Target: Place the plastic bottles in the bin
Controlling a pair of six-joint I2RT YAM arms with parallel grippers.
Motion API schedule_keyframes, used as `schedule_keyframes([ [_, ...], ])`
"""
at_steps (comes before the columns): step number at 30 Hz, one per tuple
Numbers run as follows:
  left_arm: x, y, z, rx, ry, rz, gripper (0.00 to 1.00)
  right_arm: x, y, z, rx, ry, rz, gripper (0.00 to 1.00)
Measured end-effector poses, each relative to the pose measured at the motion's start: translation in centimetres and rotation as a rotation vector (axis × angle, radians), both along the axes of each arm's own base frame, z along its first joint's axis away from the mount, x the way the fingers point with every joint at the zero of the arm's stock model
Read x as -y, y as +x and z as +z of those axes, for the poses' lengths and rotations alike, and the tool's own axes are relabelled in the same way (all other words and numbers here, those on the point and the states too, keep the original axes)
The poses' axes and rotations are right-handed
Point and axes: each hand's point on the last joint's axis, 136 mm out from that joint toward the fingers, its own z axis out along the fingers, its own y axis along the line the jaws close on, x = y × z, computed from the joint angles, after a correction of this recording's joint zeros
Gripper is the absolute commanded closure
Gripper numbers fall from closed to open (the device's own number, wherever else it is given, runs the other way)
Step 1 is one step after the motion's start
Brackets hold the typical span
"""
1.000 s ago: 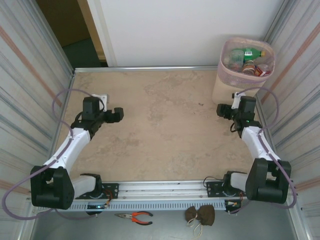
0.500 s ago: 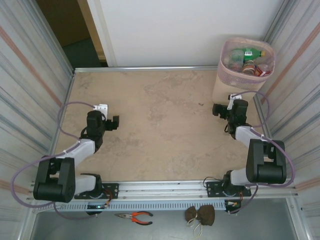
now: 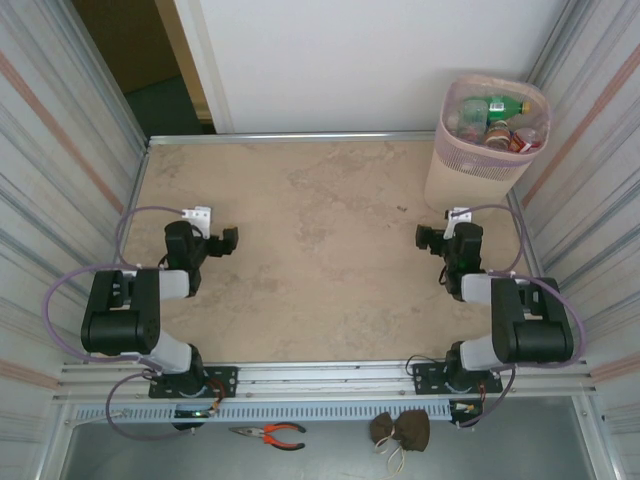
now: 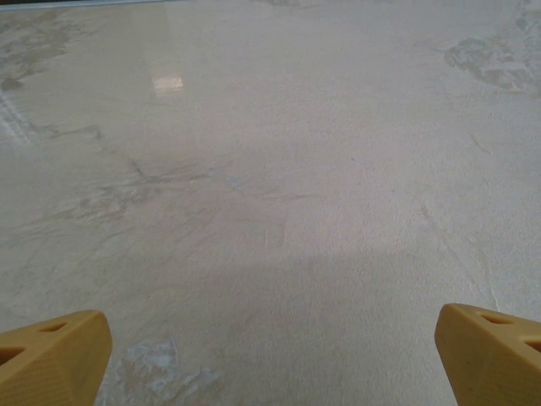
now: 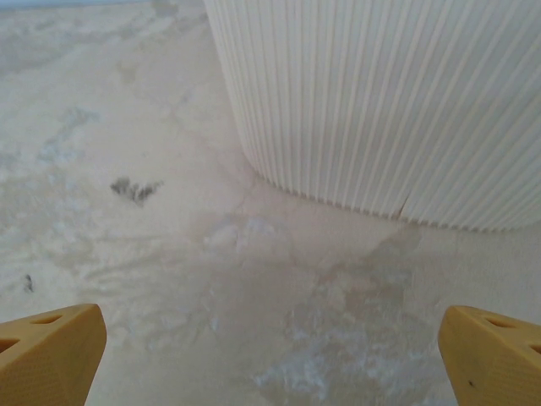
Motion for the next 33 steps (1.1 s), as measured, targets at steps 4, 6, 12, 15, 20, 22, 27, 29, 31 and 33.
schedule_keyframes([
  [4, 0.7, 0.1, 0.5, 0.024, -0.016, -0.036, 0.01, -0.1, 0.5, -1.0, 0.008, 0.001, 0.004, 0.01],
  [6, 0.9, 0.1, 0.6, 0.026, -0.020, -0.046, 0.01, -0.1, 0.6, -1.1, 0.011, 0.001, 0.005, 0.01],
  [12, 1.2, 0.1, 0.6, 0.026, -0.018, -0.053, 0.01, 0.4, 1.3, -0.3, 0.033, 0.007, -0.006, 0.01],
  [15, 1.3, 0.1, 0.6, 0.026, -0.011, -0.046, 0.01, 1.2, 1.7, 0.2, 0.046, 0.013, -0.023, 0.01],
  [20, 0.7, 0.2, 0.5, 0.025, 0.003, -0.014, 0.01, 1.2, 1.7, 0.1, 0.040, 0.015, -0.022, 0.01],
  [22, 0.6, 0.2, 0.5, 0.025, 0.005, -0.009, 0.01, 1.2, 1.7, 0.1, 0.040, 0.015, -0.022, 0.01],
  [27, 0.4, 0.2, 0.5, 0.025, 0.009, -0.001, 0.01, 1.2, 1.7, 0.1, 0.040, 0.015, -0.022, 0.01],
  [29, 0.4, 0.2, 0.5, 0.025, 0.009, 0.000, 0.01, 1.2, 1.7, 0.1, 0.040, 0.015, -0.022, 0.01],
  [31, 0.4, 0.2, 0.5, 0.025, 0.009, 0.000, 0.01, 1.2, 1.7, 0.1, 0.040, 0.015, -0.021, 0.01],
  [33, 0.4, 0.2, 0.5, 0.025, 0.009, 0.000, 0.01, 1.1, 1.7, 0.1, 0.040, 0.015, -0.018, 0.01],
])
